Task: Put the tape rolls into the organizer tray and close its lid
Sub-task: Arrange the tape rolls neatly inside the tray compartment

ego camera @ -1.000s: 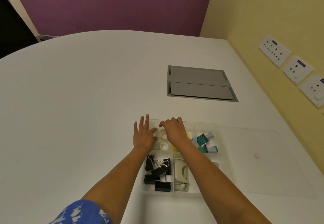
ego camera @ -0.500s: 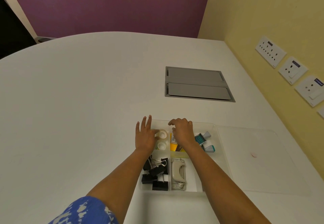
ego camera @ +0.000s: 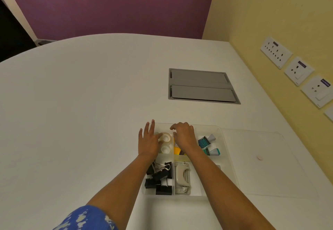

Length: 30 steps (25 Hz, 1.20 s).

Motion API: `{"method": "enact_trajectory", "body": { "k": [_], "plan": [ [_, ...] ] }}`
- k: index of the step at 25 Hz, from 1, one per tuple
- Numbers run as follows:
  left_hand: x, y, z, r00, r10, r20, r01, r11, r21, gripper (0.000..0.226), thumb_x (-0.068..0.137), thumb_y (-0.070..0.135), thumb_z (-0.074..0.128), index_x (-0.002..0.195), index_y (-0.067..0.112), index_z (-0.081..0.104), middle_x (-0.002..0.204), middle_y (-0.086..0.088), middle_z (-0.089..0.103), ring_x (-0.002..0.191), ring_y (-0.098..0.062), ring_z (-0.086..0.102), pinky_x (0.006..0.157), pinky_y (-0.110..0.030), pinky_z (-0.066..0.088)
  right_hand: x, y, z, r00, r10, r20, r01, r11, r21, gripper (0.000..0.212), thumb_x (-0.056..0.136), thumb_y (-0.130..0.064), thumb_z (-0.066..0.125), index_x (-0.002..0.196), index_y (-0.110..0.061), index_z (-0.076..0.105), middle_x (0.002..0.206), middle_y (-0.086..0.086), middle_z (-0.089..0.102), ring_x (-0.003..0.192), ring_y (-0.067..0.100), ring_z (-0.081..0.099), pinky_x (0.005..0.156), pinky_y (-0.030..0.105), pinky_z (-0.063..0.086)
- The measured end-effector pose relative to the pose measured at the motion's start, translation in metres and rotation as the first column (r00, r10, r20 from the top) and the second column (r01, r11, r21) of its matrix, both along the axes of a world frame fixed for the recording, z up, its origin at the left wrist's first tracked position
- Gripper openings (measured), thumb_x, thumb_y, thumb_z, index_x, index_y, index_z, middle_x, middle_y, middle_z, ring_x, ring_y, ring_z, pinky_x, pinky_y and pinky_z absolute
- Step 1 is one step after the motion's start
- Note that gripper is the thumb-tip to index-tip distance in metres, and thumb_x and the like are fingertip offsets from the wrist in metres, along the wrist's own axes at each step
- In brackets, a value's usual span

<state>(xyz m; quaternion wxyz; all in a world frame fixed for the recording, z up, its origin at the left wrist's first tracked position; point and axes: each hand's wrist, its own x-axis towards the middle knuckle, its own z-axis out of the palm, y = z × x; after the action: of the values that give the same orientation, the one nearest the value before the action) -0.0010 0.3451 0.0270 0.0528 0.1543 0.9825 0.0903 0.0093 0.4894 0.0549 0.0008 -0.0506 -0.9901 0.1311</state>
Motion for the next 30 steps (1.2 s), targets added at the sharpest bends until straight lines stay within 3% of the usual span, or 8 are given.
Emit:
{"method": "enact_trajectory", "body": {
  "k": [4,10,23,30],
  "plan": [
    [0.004,-0.009,-0.001,1.0,0.017,-0.005,-0.017,0.998,0.063,0.044,0.101,0.037,0.029,0.144,0.028,0.034,0.161,-0.002,0.0,0.149,-0.021,0.0,0.12,-0.04,0.006,0.005,-0.001,0.002,1.0,0.003,0.017,-0.003,1.0,0.001,0.033,0.097,-0.015,0.045,0.128,-0.018,0.057,0.131,0.004,0.06,0.122,0.025,0.049,0.098,0.034,0.035],
    [0.016,-0.027,0.006,0.997,0.075,-0.033,-0.07,0.99,0.119,0.041,0.101,0.026,0.032,0.141,0.024,0.04,0.16,-0.004,0.015,0.148,-0.022,0.011,0.119,-0.041,0.012,0.021,-0.006,0.004,0.999,0.013,0.046,-0.015,1.0,0.028,0.036,0.098,-0.015,0.043,0.132,-0.018,0.053,0.134,0.004,0.057,0.123,0.025,0.047,0.1,0.035,0.034],
    [0.051,-0.049,0.019,1.0,0.001,-0.006,-0.001,0.993,0.115,0.043,0.102,0.029,0.024,0.143,0.019,0.035,0.155,-0.001,0.028,0.145,-0.018,0.02,0.119,-0.039,0.013,0.068,-0.022,0.009,0.992,-0.061,0.112,0.057,0.998,0.039,0.038,0.094,-0.016,0.047,0.13,-0.02,0.056,0.134,0.005,0.058,0.124,0.026,0.049,0.101,0.039,0.037],
    [0.06,-0.052,0.029,0.998,-0.048,-0.033,0.052,0.99,0.131,0.044,0.102,0.028,0.024,0.144,0.016,0.033,0.154,-0.003,0.031,0.144,-0.019,0.023,0.118,-0.037,0.015,0.084,-0.023,0.012,0.991,-0.128,0.036,0.126,0.991,0.038,0.036,0.092,-0.013,0.047,0.125,-0.02,0.06,0.126,0.005,0.063,0.117,0.026,0.053,0.094,0.036,0.04]
  ]
}}
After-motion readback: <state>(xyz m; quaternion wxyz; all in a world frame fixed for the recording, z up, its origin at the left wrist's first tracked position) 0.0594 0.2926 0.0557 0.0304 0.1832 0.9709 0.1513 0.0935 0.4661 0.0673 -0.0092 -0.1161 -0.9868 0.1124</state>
